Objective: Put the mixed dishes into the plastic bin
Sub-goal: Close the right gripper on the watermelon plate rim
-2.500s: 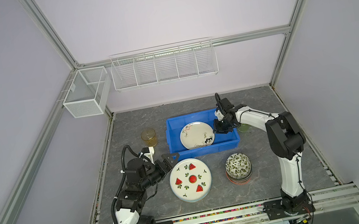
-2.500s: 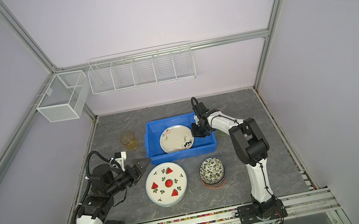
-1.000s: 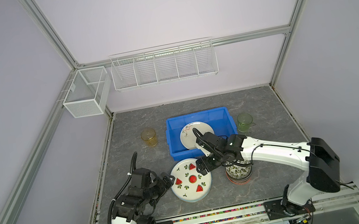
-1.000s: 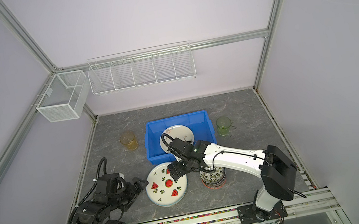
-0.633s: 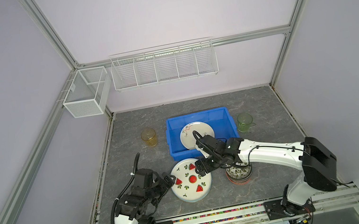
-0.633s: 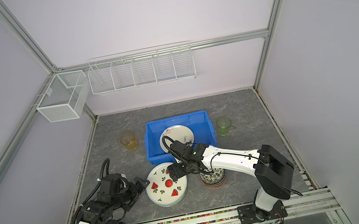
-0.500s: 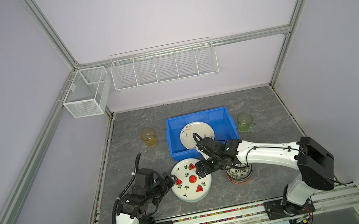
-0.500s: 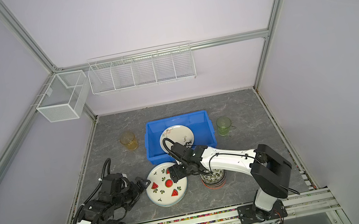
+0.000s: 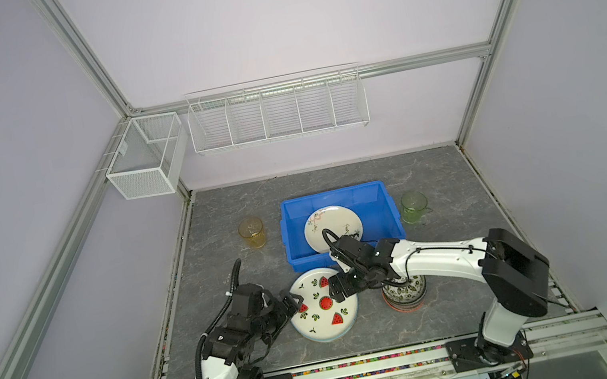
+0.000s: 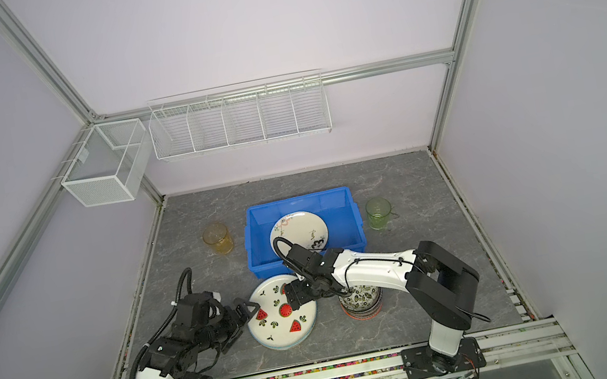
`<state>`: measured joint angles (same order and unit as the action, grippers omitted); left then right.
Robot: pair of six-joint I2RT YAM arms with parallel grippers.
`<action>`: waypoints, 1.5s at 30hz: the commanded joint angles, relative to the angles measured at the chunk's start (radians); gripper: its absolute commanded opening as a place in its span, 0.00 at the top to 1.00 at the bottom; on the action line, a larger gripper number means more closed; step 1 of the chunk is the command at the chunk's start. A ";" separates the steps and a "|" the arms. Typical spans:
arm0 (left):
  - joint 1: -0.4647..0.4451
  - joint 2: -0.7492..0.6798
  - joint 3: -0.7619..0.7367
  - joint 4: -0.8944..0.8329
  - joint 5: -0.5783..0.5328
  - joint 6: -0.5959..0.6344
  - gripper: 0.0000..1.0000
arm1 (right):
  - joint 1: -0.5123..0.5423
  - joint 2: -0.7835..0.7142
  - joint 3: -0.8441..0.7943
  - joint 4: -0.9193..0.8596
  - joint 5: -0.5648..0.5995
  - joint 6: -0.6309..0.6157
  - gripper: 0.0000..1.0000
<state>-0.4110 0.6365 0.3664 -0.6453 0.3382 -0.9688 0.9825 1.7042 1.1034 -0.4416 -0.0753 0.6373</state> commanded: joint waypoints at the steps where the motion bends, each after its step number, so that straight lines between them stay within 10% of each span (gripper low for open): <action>1: -0.003 0.007 -0.018 0.040 0.004 -0.013 0.01 | -0.003 0.005 0.000 0.004 0.001 0.012 0.10; 45: -0.003 0.021 -0.061 0.105 0.049 -0.003 0.03 | 0.005 0.012 -0.001 0.033 -0.011 0.023 0.10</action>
<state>-0.4110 0.6636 0.3214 -0.5499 0.3904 -0.9646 0.9798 1.7042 1.0901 -0.3561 -0.1360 0.6582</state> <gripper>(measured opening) 0.969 0.901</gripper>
